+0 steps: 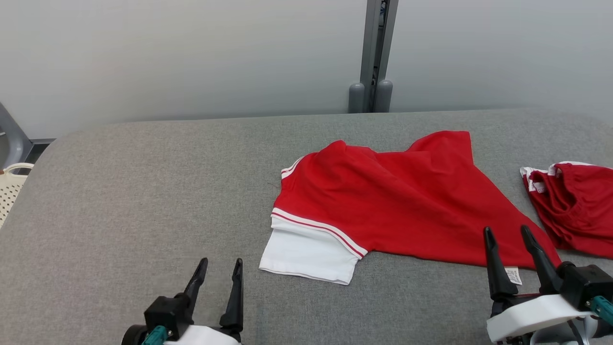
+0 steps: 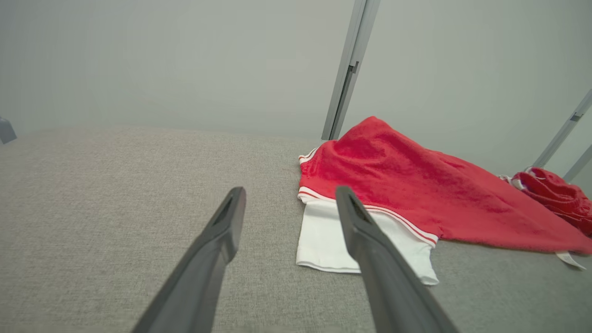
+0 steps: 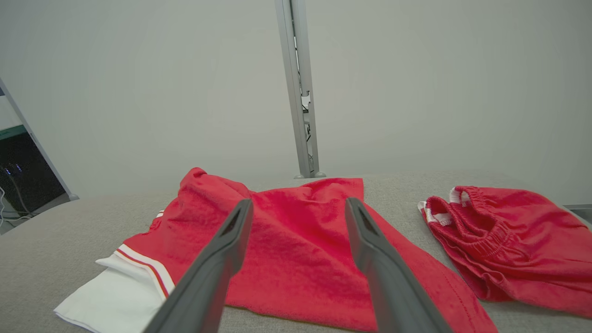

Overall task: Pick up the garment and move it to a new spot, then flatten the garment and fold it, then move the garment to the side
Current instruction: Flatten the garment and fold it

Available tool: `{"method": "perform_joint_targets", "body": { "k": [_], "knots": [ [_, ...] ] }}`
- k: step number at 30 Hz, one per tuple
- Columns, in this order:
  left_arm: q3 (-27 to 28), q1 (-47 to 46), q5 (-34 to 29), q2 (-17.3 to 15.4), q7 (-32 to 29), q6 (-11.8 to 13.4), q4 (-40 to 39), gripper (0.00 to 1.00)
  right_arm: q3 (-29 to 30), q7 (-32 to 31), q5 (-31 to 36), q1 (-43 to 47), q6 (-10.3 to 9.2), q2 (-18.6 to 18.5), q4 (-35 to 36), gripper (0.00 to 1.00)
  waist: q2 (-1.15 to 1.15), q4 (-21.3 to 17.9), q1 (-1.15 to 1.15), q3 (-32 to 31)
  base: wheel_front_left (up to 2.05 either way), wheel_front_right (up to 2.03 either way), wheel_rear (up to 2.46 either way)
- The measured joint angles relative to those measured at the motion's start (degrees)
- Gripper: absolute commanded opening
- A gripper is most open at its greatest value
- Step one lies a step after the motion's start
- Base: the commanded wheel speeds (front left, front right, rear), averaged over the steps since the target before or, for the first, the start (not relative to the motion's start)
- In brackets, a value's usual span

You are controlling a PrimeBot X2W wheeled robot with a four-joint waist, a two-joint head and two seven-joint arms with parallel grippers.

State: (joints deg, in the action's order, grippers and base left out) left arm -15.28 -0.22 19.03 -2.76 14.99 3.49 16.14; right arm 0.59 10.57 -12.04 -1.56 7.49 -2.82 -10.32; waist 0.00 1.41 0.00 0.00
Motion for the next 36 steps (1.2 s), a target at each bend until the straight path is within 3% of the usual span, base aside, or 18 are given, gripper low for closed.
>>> {"method": "perform_joint_targets", "body": {
  "k": [7,13,20,32,34,35,36],
  "knots": [
    [-3.0,-5.7,-0.8,-0.1,-4.7,-2.0,8.3,1.0,-0.5,0.0,0.0,-0.3,0.0,0.0,-0.2,1.0,0.0,-0.9,0.0,0.7,0.0,0.0,0.0],
    [-5.0,-10.8,-0.3,-0.1,-13.0,-2.4,17.1,1.0,-0.7,-0.3,0.0,-0.7,0.0,0.0,-0.1,1.0,0.0,-2.9,0.0,1.7,0.0,0.0,0.0],
    [-5.1,-15.2,0.8,0.0,-17.2,-1.8,22.2,1.0,-0.2,-0.4,0.1,-1.0,0.0,0.0,-0.1,1.0,0.0,-5.1,0.0,3.1,0.0,0.0,0.0],
    [-4.2,-19.2,2.5,0.0,-18.6,0.7,29.0,1.0,-0.3,0.5,0.0,-1.8,0.0,0.0,-1.5,1.0,0.0,-8.9,0.0,4.3,0.0,0.0,0.0],
    [-4.3,-19.4,2.8,-0.1,-18.5,0.7,30.0,0.93,-0.4,0.5,0.0,-1.9,0.0,0.0,-1.7,1.0,0.0,-9.4,0.0,4.2,0.0,0.0,0.0],
    [-4.5,-19.6,2.9,-0.1,-18.5,0.7,30.5,0.75,-0.5,0.6,0.0,-1.9,0.0,0.0,-1.8,1.0,0.0,-9.6,0.0,4.2,0.0,0.0,0.0],
    [-4.7,-19.8,2.9,-0.1,-18.5,0.7,31.0,0.48,-0.5,0.6,0.0,-1.9,0.0,0.0,-1.8,1.0,0.0,-9.8,0.0,4.1,0.0,0.0,0.0]
  ]
}}
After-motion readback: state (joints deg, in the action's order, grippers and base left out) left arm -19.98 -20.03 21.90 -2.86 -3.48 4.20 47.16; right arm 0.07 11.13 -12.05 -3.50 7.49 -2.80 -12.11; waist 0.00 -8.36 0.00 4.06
